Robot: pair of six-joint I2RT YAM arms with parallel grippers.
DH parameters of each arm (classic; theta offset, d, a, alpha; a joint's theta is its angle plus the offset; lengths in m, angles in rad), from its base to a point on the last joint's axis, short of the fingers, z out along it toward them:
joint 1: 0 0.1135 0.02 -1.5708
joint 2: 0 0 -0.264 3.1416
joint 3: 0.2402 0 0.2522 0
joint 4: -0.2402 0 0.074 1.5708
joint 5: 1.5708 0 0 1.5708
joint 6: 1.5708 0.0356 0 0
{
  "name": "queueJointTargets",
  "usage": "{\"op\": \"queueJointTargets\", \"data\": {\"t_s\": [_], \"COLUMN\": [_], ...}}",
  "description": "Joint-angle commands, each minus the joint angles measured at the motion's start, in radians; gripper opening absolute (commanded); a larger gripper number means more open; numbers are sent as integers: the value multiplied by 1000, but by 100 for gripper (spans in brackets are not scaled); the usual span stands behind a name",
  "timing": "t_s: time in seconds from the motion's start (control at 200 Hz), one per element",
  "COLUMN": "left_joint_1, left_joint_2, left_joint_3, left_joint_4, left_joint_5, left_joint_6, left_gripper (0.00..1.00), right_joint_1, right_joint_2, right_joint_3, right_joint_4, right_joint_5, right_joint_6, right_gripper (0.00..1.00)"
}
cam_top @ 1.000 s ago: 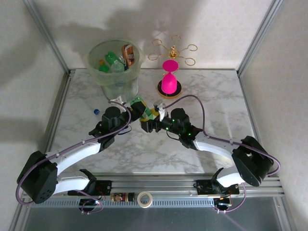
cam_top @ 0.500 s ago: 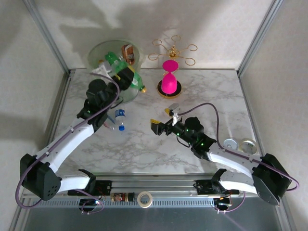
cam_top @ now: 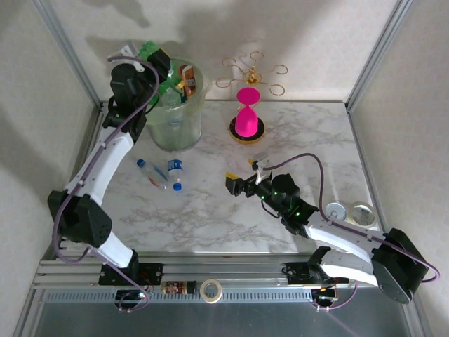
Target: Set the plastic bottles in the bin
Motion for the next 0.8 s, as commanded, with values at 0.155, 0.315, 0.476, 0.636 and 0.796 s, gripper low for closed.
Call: {"op": "queueJointTargets", "data": {"t_s": [0.155,0.315,0.476,0.636,0.796], "left_joint_1": [38,108,138,139,143], "left_joint_2": [190,248,296,310,296], "left_joint_3": [222,228,222,209,203], "left_joint_4": [-161,-166,-171,-171,-182], "left_joint_5": [-45,-5,74,89,96], "left_joint_6": [106,-17,-108,-127,-126], "left_gripper": [52,50,50,58,78], "right_joint_1": [-3,-4,-4,-3,-3], "right_joint_2": [-50,-58,-51,-44,-45], "right_joint_3": [-28,-47,-48,-42,-42], "right_joint_4": [-30,-40,-39,-47,-48], "right_joint_5": [58,77,81,79,81], "right_joint_6": [2,12,18,17,21], "right_gripper": [99,99,99,99,99]}}
